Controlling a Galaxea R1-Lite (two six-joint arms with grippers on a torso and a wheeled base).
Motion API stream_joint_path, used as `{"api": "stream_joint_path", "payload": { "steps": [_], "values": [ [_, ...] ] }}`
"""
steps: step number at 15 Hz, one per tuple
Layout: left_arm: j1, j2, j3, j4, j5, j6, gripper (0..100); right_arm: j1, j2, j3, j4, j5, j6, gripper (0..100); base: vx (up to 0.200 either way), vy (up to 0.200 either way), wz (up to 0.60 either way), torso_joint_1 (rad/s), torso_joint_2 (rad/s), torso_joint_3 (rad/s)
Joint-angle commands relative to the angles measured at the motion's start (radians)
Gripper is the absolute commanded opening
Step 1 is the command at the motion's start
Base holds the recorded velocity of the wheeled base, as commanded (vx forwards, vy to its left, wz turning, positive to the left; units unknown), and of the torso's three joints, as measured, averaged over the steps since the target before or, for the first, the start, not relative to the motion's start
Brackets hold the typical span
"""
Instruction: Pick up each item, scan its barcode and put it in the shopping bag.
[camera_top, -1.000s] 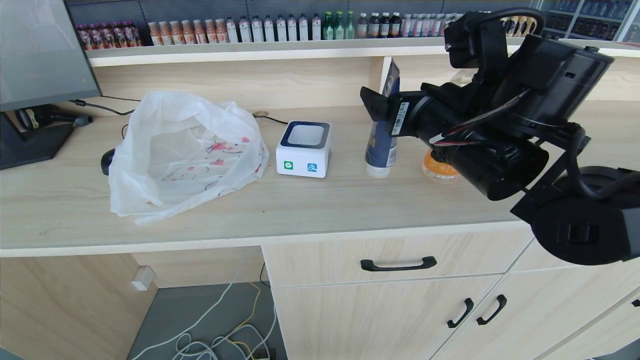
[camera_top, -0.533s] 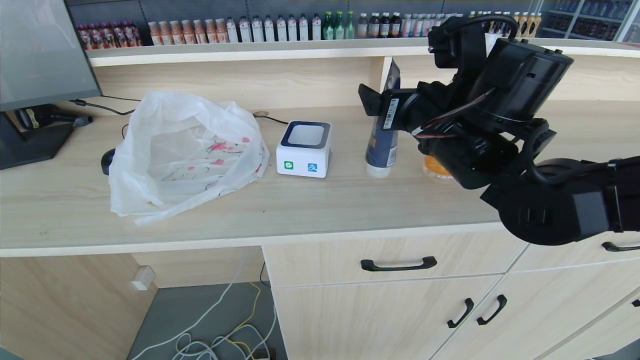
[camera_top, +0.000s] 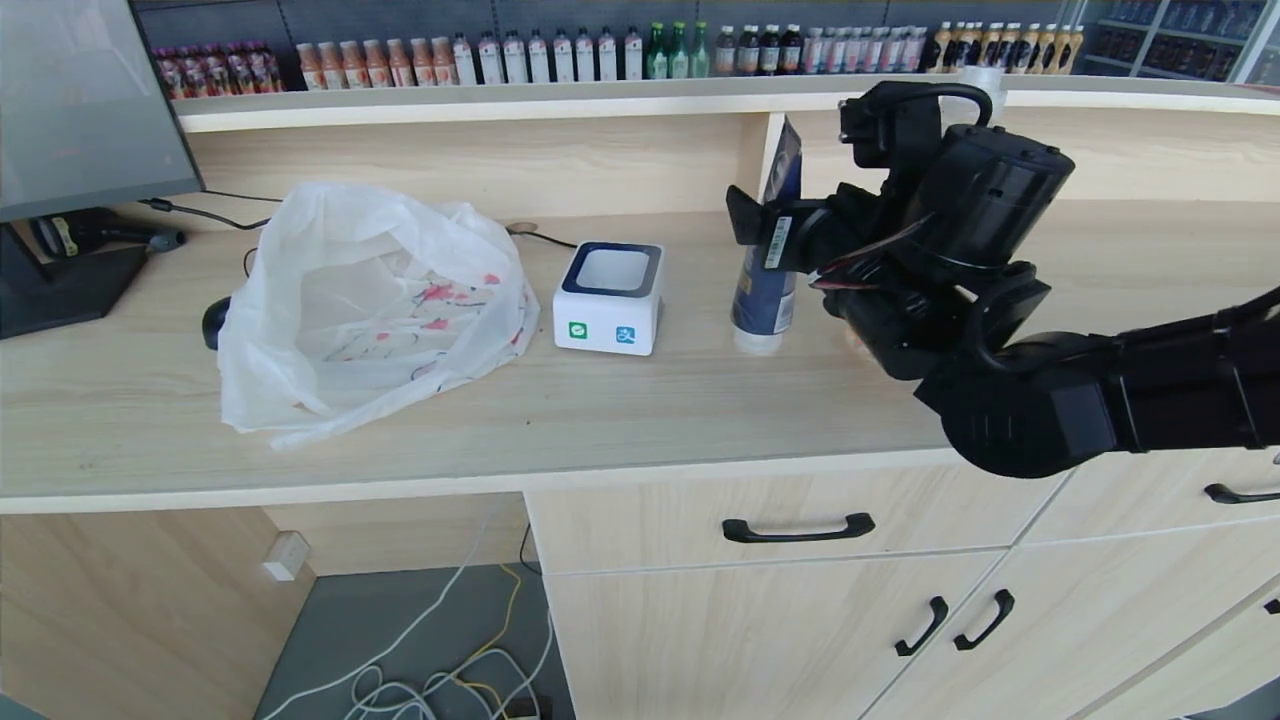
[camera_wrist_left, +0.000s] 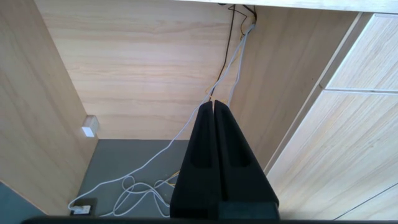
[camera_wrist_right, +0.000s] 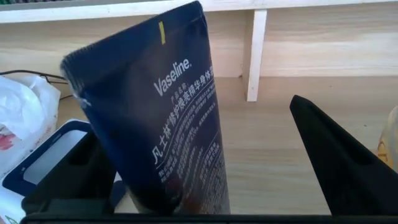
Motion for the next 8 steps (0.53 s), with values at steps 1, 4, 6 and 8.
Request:
{"api": "stream_joint_path", "payload": {
  "steps": [1, 4, 6, 8],
  "values": [
    [0.0, 0.0, 0.0, 0.0, 0.0, 0.0, 0, -0.003, 0.04, -0.007, -0.002, 0.001, 0.001, 100, 0.0, 0.0, 0.0, 0.0, 0.0, 0.0],
    [0.0, 0.0, 0.0, 0.0, 0.0, 0.0, 0, -0.01, 0.053, -0.01, -0.002, 0.001, 0.001, 100, 0.0, 0.0, 0.0, 0.0, 0.0, 0.0],
    [0.0, 0.0, 0.0, 0.0, 0.0, 0.0, 0, -0.01, 0.053, 0.001, -0.002, -0.002, 0.001, 100, 0.0, 0.0, 0.0, 0.0, 0.0, 0.0],
    [0.0, 0.0, 0.0, 0.0, 0.0, 0.0, 0, -0.01, 0.056, 0.002, -0.002, -0.013, 0.001, 100, 0.0, 0.0, 0.0, 0.0, 0.0, 0.0]
  ]
}}
